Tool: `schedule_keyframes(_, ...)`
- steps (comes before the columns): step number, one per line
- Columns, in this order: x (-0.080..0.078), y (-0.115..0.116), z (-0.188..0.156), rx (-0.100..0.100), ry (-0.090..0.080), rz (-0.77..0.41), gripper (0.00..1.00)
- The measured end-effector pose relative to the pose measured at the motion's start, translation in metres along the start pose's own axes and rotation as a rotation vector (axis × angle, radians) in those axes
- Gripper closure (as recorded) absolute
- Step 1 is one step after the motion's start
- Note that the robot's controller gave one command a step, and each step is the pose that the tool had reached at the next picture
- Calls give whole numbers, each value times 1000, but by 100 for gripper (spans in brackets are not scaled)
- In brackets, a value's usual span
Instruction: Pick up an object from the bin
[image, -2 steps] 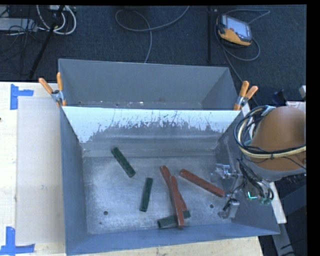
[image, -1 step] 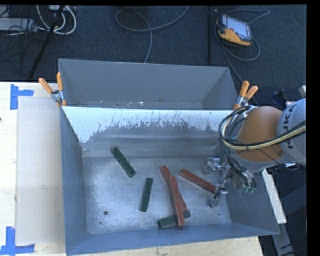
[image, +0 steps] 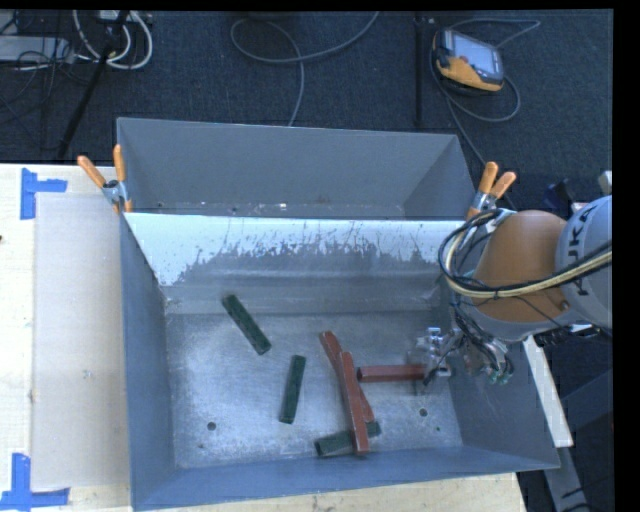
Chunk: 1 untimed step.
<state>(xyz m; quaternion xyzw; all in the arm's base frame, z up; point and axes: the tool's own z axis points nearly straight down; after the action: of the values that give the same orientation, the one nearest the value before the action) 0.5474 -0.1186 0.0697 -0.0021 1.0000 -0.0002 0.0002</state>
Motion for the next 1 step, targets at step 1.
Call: schedule_keyframes(1,14,117,-115,-5,-7,16,100)
